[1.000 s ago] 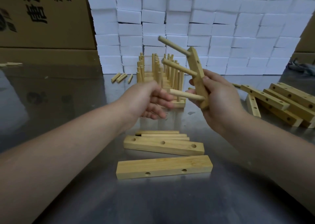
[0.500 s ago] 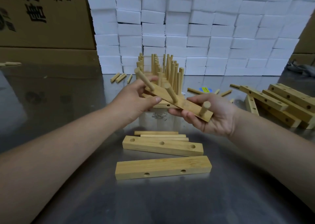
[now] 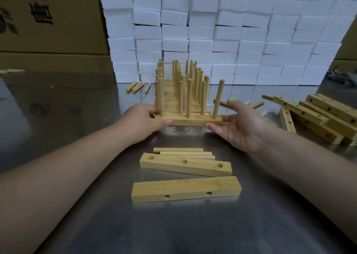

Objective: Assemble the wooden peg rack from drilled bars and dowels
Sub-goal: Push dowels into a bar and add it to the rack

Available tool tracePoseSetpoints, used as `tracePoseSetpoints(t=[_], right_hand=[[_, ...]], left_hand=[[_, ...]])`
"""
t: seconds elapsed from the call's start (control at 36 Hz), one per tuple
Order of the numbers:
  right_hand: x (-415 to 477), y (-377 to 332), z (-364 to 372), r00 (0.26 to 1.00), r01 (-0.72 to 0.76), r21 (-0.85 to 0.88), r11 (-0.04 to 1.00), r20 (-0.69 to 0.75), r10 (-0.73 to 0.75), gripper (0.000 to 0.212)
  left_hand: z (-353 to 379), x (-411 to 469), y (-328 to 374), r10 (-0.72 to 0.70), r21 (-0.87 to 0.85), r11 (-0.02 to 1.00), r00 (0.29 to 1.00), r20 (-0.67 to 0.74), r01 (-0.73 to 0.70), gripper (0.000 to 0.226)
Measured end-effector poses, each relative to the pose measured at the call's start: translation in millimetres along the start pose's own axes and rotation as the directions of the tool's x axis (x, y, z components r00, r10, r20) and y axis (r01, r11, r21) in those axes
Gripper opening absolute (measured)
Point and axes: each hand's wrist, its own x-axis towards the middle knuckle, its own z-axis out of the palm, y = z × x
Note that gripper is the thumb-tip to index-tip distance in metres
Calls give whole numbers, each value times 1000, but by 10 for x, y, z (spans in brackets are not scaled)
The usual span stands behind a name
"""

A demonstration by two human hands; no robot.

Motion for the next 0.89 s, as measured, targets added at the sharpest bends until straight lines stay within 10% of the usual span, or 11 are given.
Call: tracePoseSetpoints(t=[0.31, 0.47, 0.72, 0.89], right_hand=[[53, 100, 28, 969, 162, -297, 941, -134, -209, 7], [52, 171, 11, 937, 294, -532, 794, -5, -350, 26], [20, 194, 18, 937, 256, -708, 659, 14, -349, 35], [33, 202, -13, 927, 313, -734, 603, 97, -363, 4]], left_hand=[[49, 55, -50, -46, 215, 974, 994, -100, 66, 39], [73, 112, -98, -79, 183, 977, 985, -154, 107, 68], [74, 136, -160, -34, 175, 983, 987, -159, 62, 45], [86, 140, -139, -1, 162, 986, 986, -164, 27, 24]])
